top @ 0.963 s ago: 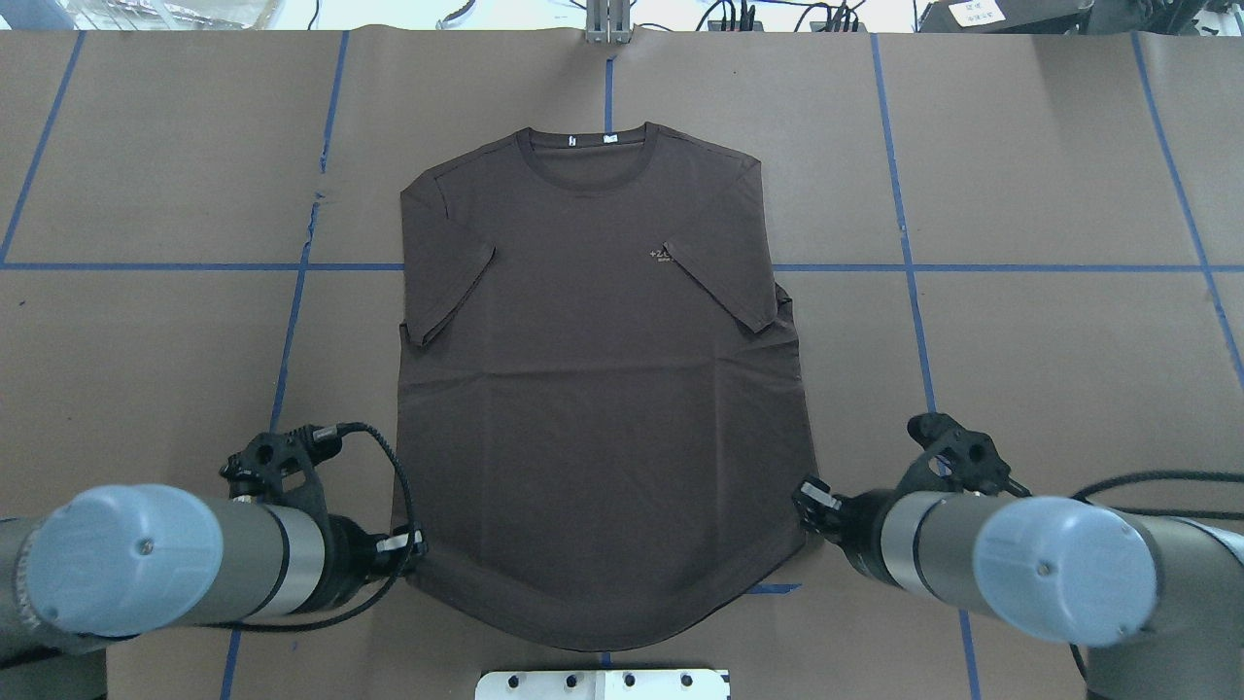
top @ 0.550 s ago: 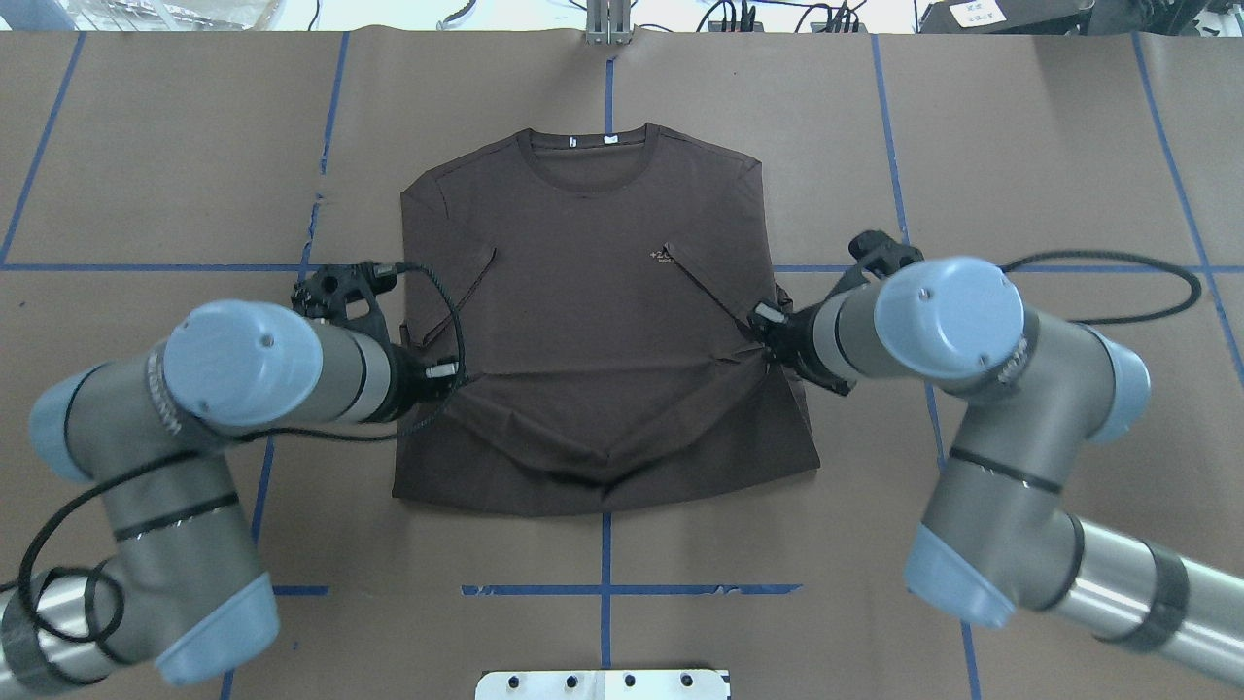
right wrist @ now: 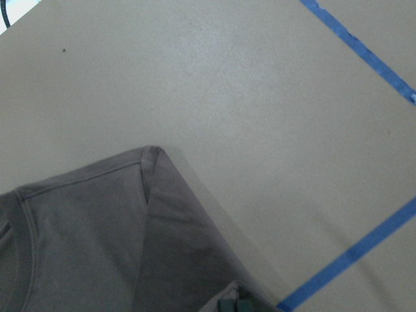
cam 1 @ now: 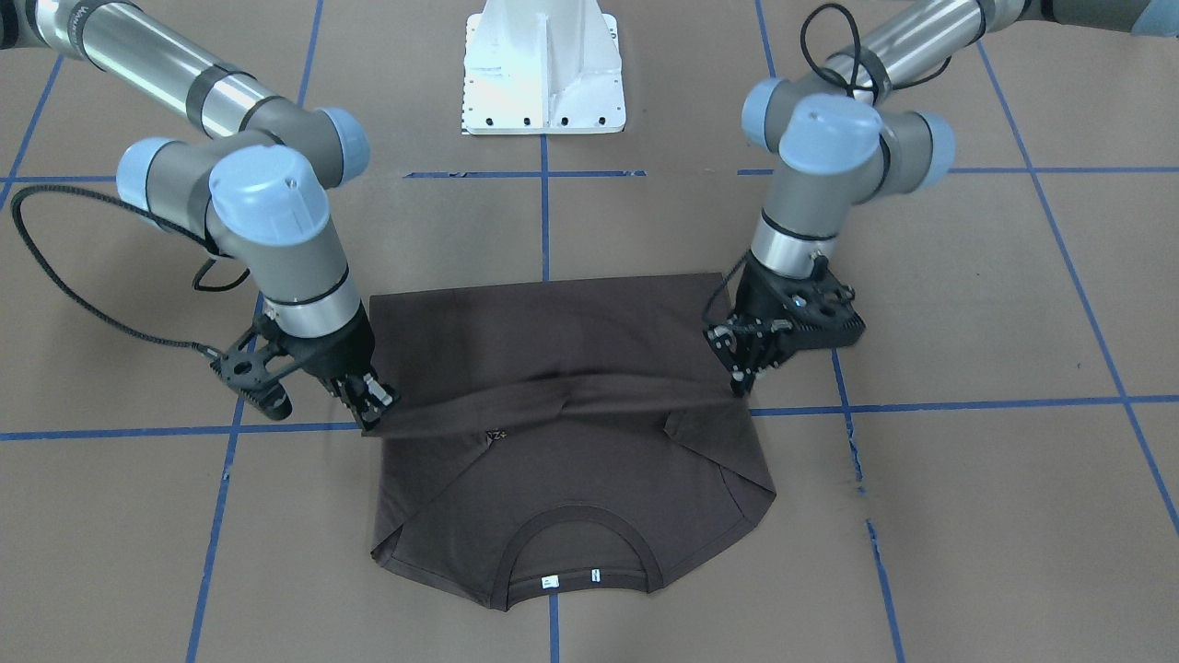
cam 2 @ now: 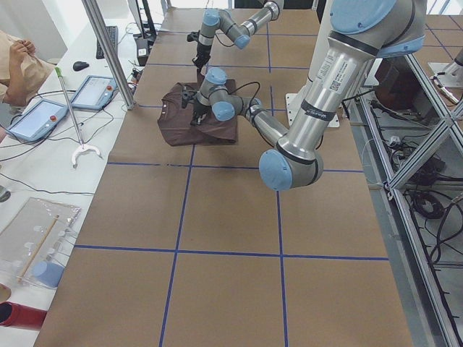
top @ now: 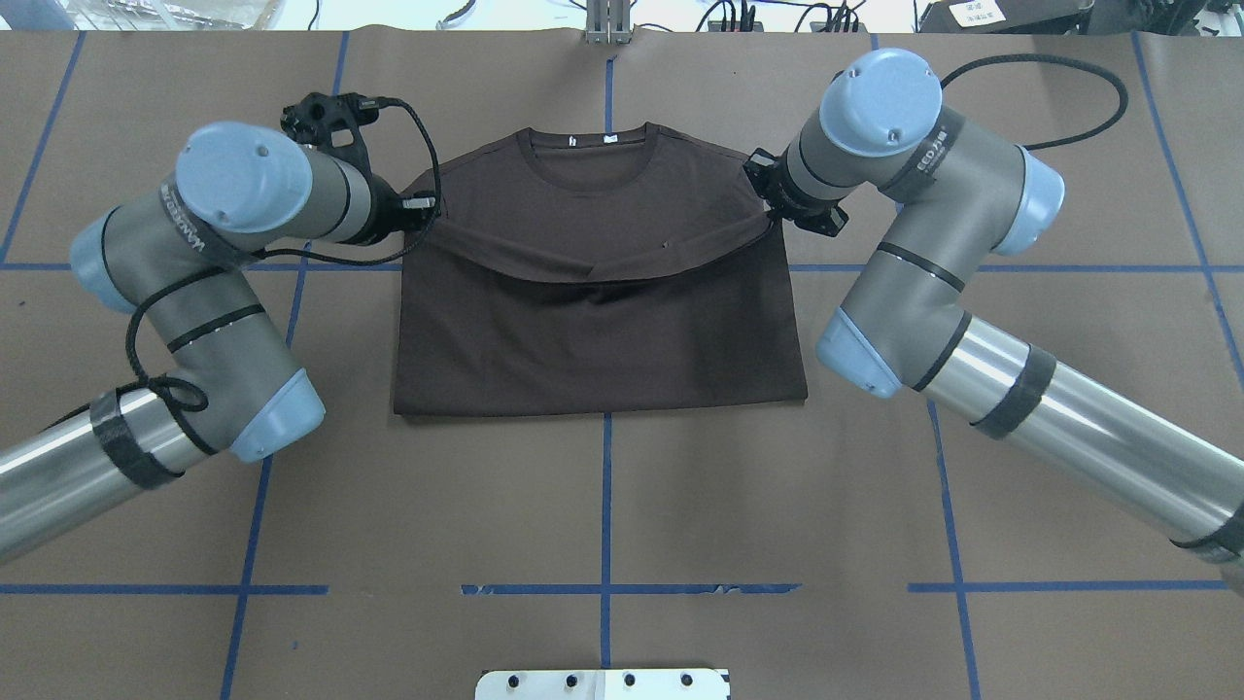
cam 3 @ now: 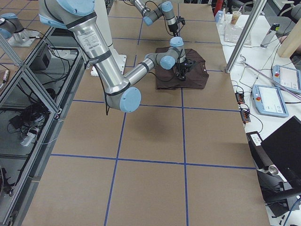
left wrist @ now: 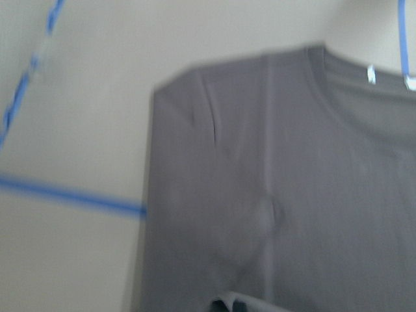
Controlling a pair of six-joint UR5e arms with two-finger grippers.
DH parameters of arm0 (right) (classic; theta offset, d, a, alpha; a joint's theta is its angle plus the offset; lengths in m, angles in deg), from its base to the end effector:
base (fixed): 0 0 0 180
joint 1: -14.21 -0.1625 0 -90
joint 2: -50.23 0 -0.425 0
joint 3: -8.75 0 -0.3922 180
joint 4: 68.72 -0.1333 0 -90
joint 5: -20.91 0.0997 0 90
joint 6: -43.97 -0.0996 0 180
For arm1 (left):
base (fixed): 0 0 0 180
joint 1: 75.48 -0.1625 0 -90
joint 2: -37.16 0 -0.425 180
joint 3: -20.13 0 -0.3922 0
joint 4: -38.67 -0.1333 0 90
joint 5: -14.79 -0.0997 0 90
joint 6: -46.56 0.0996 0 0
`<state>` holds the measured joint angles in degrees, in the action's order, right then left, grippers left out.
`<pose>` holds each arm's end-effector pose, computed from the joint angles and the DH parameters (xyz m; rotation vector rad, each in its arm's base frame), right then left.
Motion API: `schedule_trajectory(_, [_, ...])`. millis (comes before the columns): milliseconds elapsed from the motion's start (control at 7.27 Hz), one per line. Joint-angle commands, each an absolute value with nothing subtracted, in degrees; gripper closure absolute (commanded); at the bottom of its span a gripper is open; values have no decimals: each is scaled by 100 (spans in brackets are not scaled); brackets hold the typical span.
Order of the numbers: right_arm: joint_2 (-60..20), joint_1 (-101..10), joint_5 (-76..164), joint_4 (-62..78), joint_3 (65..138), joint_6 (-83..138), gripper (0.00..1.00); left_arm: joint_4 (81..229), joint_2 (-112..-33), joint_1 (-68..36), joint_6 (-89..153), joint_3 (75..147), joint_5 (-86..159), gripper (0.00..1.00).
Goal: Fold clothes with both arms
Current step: 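Lift the hem with both grippers and fold it toward the collar, then lay the hem at the collar and open both grippers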
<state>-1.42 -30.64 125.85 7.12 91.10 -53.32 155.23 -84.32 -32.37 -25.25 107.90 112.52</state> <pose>-0.4484 -0.5978 0.2935 0.0169 -0.8374 0.7559 0.4304 -0.5671 0.3063 0.3910 0.9044 -0.3337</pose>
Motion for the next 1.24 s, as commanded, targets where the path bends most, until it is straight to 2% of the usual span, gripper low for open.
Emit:
schedule_trajectory(0, [521, -3263, 12691, 695, 8103, -5060, 100, 16195, -8808, -2987, -2331, 9741, 11174, 100])
schedule_trajectory(275, [575, -3343, 12682, -283, 7305, -5016, 100, 16636, -9045, -2987, -2340, 9056, 10998, 100])
schedule_trajectory(963, [812, -3598, 12998, -333, 7151, -5078, 100, 16944, -8976, -2838, -2323, 9000, 11007, 100])
schedule_trajectory(1100, [917, -3572, 12981, -342, 6924, -5060, 100, 16963, -8949, -2837, -2323, 9000, 11007, 100])
